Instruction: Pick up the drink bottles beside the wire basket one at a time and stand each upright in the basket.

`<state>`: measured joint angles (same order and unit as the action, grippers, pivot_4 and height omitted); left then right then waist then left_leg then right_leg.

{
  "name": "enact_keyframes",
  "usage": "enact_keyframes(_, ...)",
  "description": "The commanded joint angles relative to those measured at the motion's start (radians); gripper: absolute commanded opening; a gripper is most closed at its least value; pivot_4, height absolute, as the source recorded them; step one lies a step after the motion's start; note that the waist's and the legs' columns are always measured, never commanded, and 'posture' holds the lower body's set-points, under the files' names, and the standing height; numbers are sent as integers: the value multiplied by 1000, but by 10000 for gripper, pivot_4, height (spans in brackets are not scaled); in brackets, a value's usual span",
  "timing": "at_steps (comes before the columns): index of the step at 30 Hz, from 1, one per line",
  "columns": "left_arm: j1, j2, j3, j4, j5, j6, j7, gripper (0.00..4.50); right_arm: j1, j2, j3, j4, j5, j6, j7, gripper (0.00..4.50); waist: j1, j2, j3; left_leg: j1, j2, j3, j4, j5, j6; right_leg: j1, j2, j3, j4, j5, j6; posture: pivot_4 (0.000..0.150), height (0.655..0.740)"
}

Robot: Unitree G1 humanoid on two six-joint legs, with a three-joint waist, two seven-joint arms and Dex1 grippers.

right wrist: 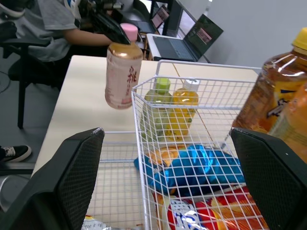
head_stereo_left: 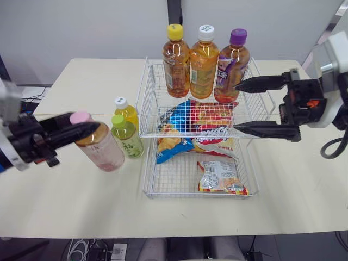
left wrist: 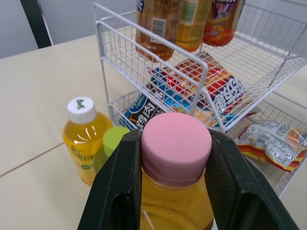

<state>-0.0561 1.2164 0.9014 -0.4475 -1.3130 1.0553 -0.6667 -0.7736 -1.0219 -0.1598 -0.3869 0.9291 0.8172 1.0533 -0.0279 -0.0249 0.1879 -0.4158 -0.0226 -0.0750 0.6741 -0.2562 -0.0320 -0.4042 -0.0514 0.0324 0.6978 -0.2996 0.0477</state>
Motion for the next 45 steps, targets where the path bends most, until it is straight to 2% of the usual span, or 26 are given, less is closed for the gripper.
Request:
enact_keyframes(1,-116,102,21,100,-71,10,-14,13882,5,-44,-65,-8,-8,-8,6,45000,-2,0,0,0,0,0,-1,0,0,0,0,0,0,0,0,1500,7400)
enact_keyframes(7,-355,244,-157,265,-97,-32,-70,13882,52,-75,-117,-14,-20,-11,-17,45000,-4,-1,1,1,0,2,-4,0,0,-1,4,1,0,0,0,1500,7400)
enact_keyframes(11,-573,272,-363,329,-133,-76,-109,13882,80,-85,-138,-22,-23,-10,-24,45000,-4,-1,1,1,0,2,-5,0,0,-1,5,2,0,0,0,1500,7400)
enact_keyframes(13,-708,253,-471,351,-119,-79,-132,13882,95,-93,-153,-24,-26,-8,-29,45000,-4,-1,1,1,1,2,-5,0,0,-1,6,3,0,0,0,1500,7400)
enact_keyframes(17,-1027,144,-672,420,-44,-41,-179,13882,134,-120,-201,-18,-42,-9,-35,45000,3,-1,1,0,0,2,-5,0,0,-1,6,2,0,0,0,1500,7400)
enact_keyframes(21,-1249,28,-800,483,40,30,-261,13881,164,-138,-246,-32,-18,10,-36,45000,1,-1,1,-1,0,1,-2,0,0,-1,7,2,0,0,1,1500,7400)
enact_keyframes(24,-1361,-49,-855,538,103,68,-320,13880,173,-143,-264,-42,0,24,-44,45000,-2,-1,1,-1,0,1,0,0,0,-1,7,2,1,0,1,1500,7400)
enact_keyframes(26,-1394,-91,-895,552,161,67,-370,13880,180,-143,-273,-50,12,33,-53,45000,-6,-1,1,-1,0,1,0,0,0,-1,8,2,1,0,1,1500,7400)
enact_keyframes(32,-1419,-291,-957,579,290,29,-400,13880,202,-142,-297,-68,30,45,-84,45000,-7,-1,1,-1,1,1,1,0,0,-1,8,4,2,0,1,1500,7400)
enact_keyframes(36,-1428,-440,-978,604,383,-37,-374,13880,216,-144,-315,-85,48,53,-104,45000,-2,-1,1,-2,0,2,2,0,0,-1,7,4,1,0,1,1500,7400)
enact_keyframes(45,-1423,-670,-1057,699,608,-191,-370,13880,253,-145,-363,-123,97,74,-146,45000,-2,-1,1,-2,0,2,2,0,0,-1,7,5,1,0,2,1500,7400)
